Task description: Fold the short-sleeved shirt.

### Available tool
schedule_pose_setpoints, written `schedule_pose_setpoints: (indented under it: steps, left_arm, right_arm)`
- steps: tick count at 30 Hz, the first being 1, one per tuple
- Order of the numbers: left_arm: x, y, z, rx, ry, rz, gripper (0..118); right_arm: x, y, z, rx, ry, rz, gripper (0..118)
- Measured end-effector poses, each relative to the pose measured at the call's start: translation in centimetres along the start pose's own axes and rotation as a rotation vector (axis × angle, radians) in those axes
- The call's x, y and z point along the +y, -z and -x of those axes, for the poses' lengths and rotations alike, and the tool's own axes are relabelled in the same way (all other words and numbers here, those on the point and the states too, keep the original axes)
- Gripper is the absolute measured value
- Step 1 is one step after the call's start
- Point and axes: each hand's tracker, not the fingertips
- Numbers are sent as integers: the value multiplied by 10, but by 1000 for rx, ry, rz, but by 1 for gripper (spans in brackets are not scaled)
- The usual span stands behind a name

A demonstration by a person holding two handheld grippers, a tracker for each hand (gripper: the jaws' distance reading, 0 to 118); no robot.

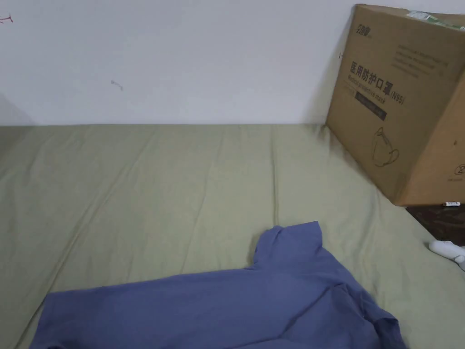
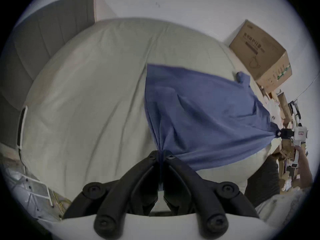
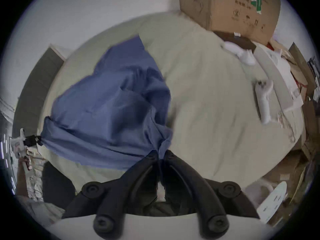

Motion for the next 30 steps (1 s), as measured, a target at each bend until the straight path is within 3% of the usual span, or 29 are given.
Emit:
schedule_pose_setpoints:
  steps: [5,6,7,8,9,10,15,17,19,20,21,22,23,24,30]
  left_arm:
    - [-13,11,14,-5,-40,-17,3]
    - [-11,8,13,-6,-41,-31,11]
    - [-8,3,14,31,-22,-66,27]
    - [-7,0,15,46,-12,-89,53]
    - [-5,-5,17,44,-16,-110,98]
    - [-3,-12,18,17,-34,-148,114]
    - [16,-52,1,-67,-52,-346,113]
    - [25,-67,-16,-89,-33,-431,113]
    - [32,-80,-33,-105,-9,-492,107]
    - [35,-85,-41,-122,7,-524,97]
    - [38,-88,-51,-125,30,-552,68]
    - [42,-89,-60,-120,52,-570,36]
    - [45,-88,-67,-110,76,-574,5]
    - [49,-86,-76,-104,106,-582,1]
    - [87,-72,-87,-126,108,-514,0]
  right_arm:
    - [-15,29,-1,-7,47,-8,5]
    - [-14,28,2,-21,49,-12,10]
    - [-14,25,5,-61,41,-18,25]
    - [-10,21,6,-101,20,-18,54]
    - [-9,16,7,-133,-1,-33,99]
    - [-9,9,7,-140,-6,-71,114]
    - [6,-37,22,-47,72,-283,118]
    - [11,-59,37,0,66,-403,118]
    - [18,-76,56,98,30,-485,117]
    - [19,-83,67,110,14,-530,114]
    - [22,-90,79,125,-18,-570,100]
    - [24,-95,90,137,-40,-615,69]
    - [26,-99,98,140,-52,-661,21]
    - [28,-104,113,143,-75,-710,0]
    - [61,-104,147,201,-113,-726,0]
